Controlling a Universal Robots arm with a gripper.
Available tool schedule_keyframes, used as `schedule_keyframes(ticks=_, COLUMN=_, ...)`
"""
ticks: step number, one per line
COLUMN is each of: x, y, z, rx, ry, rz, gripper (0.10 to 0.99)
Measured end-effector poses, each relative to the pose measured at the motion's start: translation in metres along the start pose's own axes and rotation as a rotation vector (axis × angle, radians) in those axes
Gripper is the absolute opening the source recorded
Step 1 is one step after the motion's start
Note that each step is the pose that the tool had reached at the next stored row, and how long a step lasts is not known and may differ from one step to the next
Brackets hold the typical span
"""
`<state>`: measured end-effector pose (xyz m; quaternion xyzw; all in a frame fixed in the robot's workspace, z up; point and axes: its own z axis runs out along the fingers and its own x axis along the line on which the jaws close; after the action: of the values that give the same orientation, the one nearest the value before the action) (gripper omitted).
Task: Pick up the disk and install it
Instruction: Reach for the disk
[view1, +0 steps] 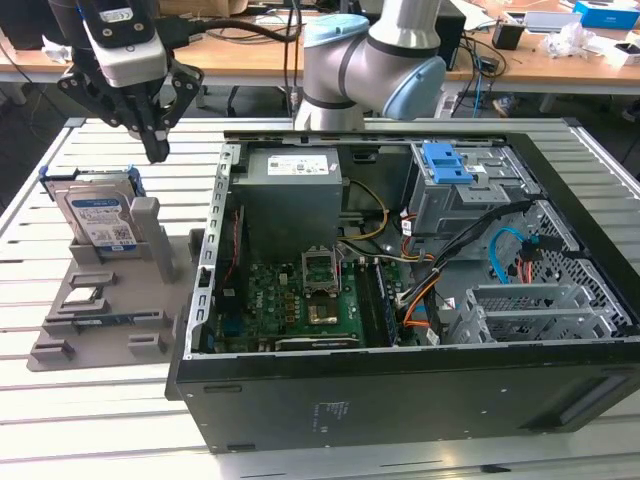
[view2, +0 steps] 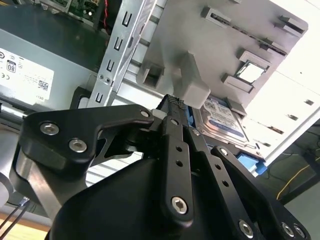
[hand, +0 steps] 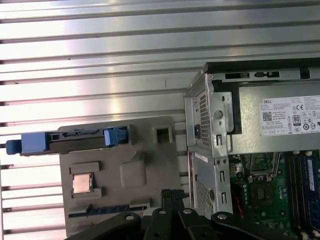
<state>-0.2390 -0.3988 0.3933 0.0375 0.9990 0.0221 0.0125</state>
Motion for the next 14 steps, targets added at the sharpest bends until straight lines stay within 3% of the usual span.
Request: schedule_keyframes(ticks=14, x=0.0318, y=-0.0024, z=-0.0006, rx=0.0, ry=0.0, rz=0.0, gripper=0.106)
